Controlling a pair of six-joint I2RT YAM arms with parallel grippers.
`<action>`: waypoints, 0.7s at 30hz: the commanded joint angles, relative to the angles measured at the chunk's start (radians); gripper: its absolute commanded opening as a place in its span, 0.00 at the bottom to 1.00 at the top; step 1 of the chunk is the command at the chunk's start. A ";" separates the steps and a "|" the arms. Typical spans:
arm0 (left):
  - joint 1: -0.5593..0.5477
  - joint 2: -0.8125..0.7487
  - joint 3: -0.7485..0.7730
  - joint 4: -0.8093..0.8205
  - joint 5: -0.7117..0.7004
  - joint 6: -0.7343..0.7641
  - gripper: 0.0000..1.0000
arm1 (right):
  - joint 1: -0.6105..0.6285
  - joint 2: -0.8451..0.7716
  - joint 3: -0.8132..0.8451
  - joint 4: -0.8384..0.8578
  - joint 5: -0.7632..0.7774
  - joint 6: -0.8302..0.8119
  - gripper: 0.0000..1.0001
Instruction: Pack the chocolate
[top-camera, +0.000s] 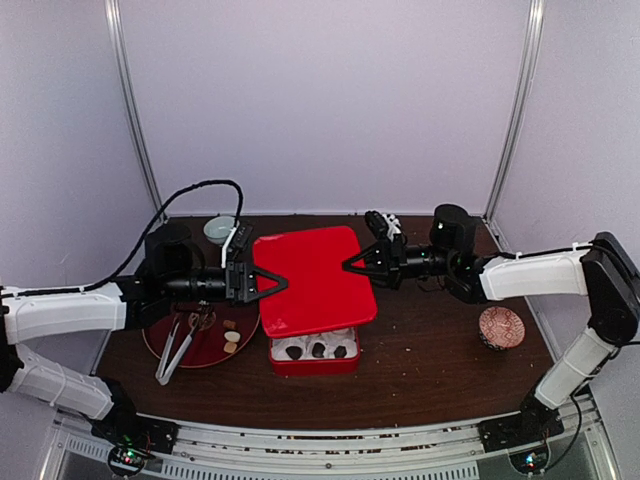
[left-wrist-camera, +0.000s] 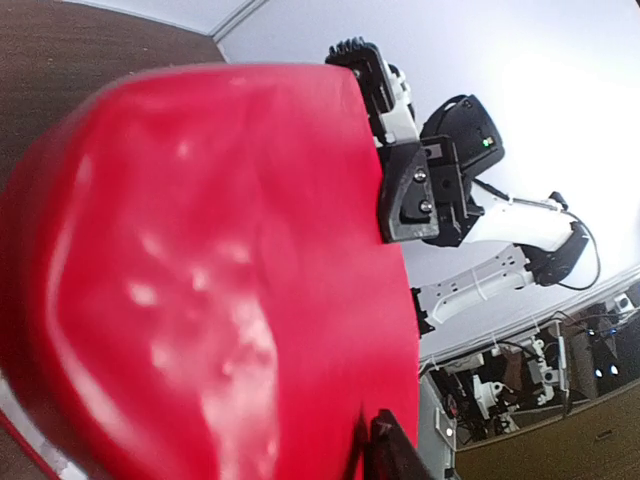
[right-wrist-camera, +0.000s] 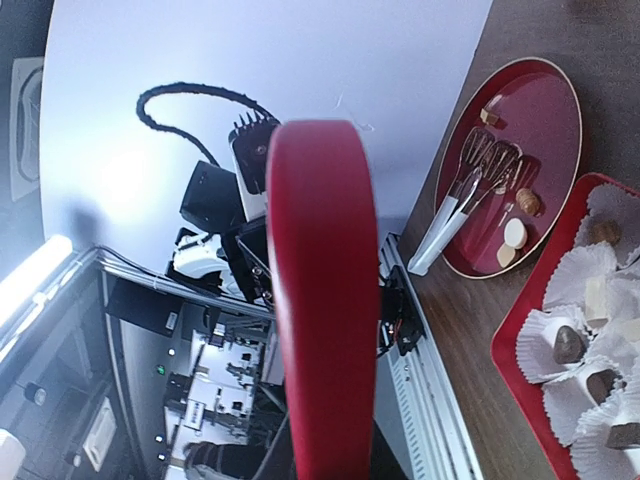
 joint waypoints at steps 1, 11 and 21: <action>0.028 -0.070 -0.040 -0.068 -0.159 0.026 0.33 | 0.014 0.061 0.030 0.080 0.048 0.135 0.08; 0.039 -0.276 -0.102 -0.386 -0.518 0.065 0.75 | 0.064 0.194 0.063 0.128 0.177 0.202 0.05; 0.039 -0.083 0.007 -0.569 -0.467 0.179 0.75 | 0.080 0.299 0.041 0.176 0.213 0.193 0.04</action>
